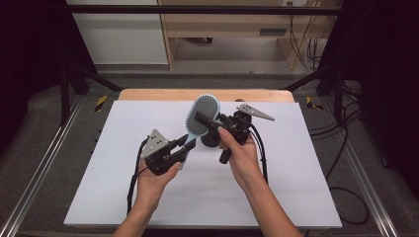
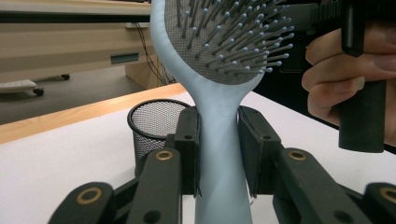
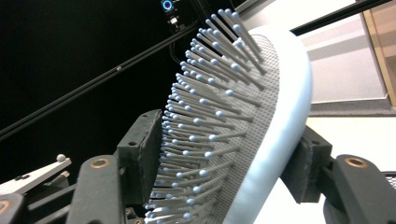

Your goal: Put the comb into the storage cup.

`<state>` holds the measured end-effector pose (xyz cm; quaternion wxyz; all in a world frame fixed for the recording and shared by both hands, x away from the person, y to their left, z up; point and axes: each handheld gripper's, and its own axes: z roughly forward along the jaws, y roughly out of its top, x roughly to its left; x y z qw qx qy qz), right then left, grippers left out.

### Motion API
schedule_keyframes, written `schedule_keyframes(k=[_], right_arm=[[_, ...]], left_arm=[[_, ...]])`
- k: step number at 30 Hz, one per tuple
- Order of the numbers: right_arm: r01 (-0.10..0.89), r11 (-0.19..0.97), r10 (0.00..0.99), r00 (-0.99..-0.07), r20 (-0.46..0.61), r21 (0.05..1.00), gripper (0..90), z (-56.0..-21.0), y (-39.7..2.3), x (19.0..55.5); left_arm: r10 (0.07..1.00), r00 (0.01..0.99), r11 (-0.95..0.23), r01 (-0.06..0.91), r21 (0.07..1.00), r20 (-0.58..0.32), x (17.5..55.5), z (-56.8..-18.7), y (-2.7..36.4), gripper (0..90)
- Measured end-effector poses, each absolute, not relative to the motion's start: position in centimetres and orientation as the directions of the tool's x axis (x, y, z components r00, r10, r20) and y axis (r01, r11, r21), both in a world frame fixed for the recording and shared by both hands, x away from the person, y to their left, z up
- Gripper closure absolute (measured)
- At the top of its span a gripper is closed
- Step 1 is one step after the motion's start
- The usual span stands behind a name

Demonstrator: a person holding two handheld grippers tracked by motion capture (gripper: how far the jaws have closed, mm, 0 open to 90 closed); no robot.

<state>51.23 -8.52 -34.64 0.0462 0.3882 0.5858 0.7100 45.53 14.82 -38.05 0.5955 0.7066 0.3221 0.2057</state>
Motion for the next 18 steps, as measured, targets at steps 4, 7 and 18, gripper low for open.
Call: schedule_keyframes(k=[4,7,18], right_arm=[[0.39,-0.301,0.526,-0.693,0.493,0.87,40.9,-34.73,-8.4,51.25],[0.389,-0.294,0.529,-0.694,0.488,0.873,42.7,-34.77,-8.29,51.2],[0.394,-0.27,0.531,-0.7,0.477,0.878,47.8,-34.85,-8.23,51.1]], left_arm=[[0.695,0.711,-0.083,0.226,0.971,-0.107,45.75,-38.27,14.91,70.0],[0.694,0.711,-0.084,0.24,0.967,-0.116,45.84,-38.5,14.89,70.0],[0.691,0.712,-0.094,0.262,0.96,-0.126,46.07,-39.03,14.73,70.1]])
